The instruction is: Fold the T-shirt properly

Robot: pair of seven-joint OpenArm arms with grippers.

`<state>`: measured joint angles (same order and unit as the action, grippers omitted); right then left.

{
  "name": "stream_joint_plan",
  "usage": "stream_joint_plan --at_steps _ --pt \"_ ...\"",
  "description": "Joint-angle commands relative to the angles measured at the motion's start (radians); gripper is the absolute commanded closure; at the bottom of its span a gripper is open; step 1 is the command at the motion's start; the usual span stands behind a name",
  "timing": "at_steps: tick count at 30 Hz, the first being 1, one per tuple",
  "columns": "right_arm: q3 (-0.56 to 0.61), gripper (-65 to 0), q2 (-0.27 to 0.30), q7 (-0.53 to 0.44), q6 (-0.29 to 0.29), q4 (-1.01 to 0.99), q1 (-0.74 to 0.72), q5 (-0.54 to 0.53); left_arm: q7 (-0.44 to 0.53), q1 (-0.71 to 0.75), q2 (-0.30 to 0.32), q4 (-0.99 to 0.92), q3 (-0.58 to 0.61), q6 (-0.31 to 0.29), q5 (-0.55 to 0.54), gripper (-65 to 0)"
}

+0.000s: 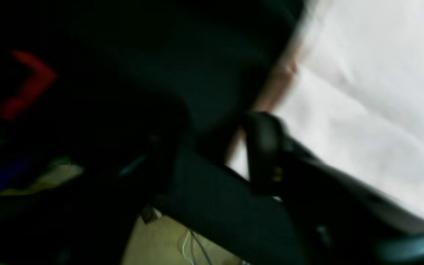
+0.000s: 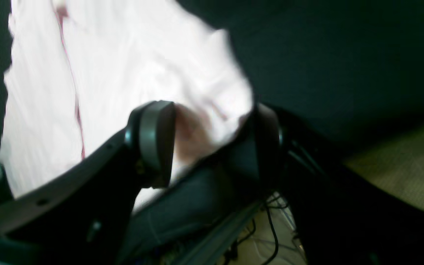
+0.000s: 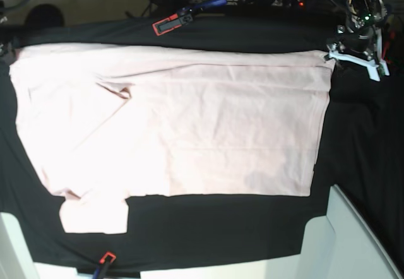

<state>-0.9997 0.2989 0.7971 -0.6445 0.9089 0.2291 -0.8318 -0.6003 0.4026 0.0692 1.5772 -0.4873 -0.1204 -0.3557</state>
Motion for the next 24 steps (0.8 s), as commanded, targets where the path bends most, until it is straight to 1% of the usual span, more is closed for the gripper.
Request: stream_joint_plan --at_steps 1,3,6,8,11,13,14,16,18,21,24 --pt "-0.011 -32.8 0.024 -0.014 -0.011 0.023 0.000 -0.019 0.013 0.005 0.004 0.033 -0.012 -0.003 -0.004 -34.8" --pt "-0.009 -31.8 0.027 -0.014 -0.011 0.025 0.000 -0.017 0.013 0.005 0.002 0.059 -0.020 -0.003 -0.004 -36.8" --pt "-0.008 -31.2 0.029 -0.021 -0.013 0.054 -0.001 -0.014 0.013 0.023 -0.002 0.113 -0.007 -0.003 -0.006 -36.6" --pt "-0.002 -31.2 0.029 -0.023 -0.013 0.097 -0.001 -0.011 0.013 0.037 -0.024 0.167 0.037 -0.005 -0.006 -36.4" --pt "0.003 -31.2 0.027 -0.061 -0.013 0.186 0.006 -0.007 0.013 0.089 -0.041 0.269 0.143 -0.005 -0.006 -36.4" --pt "0.018 -31.2 0.027 -0.066 -0.013 0.218 0.013 0.013 0.013 0.109 -0.055 0.289 0.189 -0.005 -0.007 -36.4" --pt "0.034 -31.2 0.027 -0.068 -0.013 0.232 0.014 0.036 0.013 0.108 -0.068 0.285 0.192 -0.005 -0.007 -36.4" --pt "0.052 -31.2 0.026 -0.069 -0.013 0.250 0.014 0.076 0.018 0.103 -0.111 0.237 0.169 -0.005 -0.007 -36.4" --pt "0.066 -31.2 0.024 -0.071 -0.013 0.247 0.014 0.096 0.021 0.077 -0.133 0.183 0.138 -0.005 -0.007 -36.4" --pt "0.069 -31.2 0.023 -0.071 -0.013 0.243 0.013 0.102 0.023 0.048 -0.154 0.099 0.069 -0.005 -0.007 -36.4" --pt "0.066 -31.2 0.015 -0.071 -0.015 0.249 0.013 0.102 0.023 0.017 -0.157 0.056 0.029 -0.005 -0.007 -36.4"
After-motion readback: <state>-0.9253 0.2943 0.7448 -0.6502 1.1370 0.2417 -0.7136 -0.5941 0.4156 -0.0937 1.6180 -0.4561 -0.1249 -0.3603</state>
